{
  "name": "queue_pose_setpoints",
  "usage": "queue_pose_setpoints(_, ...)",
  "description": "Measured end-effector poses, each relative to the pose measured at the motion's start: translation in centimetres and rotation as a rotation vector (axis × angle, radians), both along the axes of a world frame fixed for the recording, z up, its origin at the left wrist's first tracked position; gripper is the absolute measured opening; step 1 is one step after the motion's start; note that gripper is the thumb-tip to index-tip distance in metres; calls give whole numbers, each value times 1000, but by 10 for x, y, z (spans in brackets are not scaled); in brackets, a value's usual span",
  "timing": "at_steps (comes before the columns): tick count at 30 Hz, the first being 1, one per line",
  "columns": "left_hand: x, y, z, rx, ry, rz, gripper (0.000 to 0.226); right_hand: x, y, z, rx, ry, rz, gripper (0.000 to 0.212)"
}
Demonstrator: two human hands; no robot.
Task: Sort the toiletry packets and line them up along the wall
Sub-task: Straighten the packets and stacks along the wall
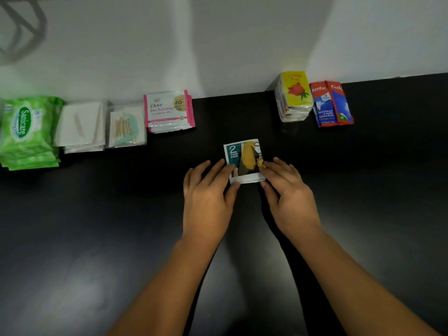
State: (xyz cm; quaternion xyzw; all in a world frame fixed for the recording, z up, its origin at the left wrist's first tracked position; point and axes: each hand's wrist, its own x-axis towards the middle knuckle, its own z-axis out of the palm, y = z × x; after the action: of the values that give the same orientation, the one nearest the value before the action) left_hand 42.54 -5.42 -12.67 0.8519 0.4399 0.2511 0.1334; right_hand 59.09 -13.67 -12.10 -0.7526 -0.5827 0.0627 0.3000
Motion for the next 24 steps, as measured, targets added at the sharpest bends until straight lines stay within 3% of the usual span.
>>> queue_pose_setpoints(6,27,30,-9,27,-38,-28,35,11,27,-1,-84,-61,17,41)
queue_pose_setpoints(11,55,60,-2,-71,-52,13,36,27,65,11,-230,2,-1,49)
queue_pose_setpoints(17,74,88,-3,8,-103,28,34,33,95,18,-282,-18,-62,53)
queue_pose_setpoints(24,88,108,-3,10,-109,6,32,29,121,18,-131,165,-167,55)
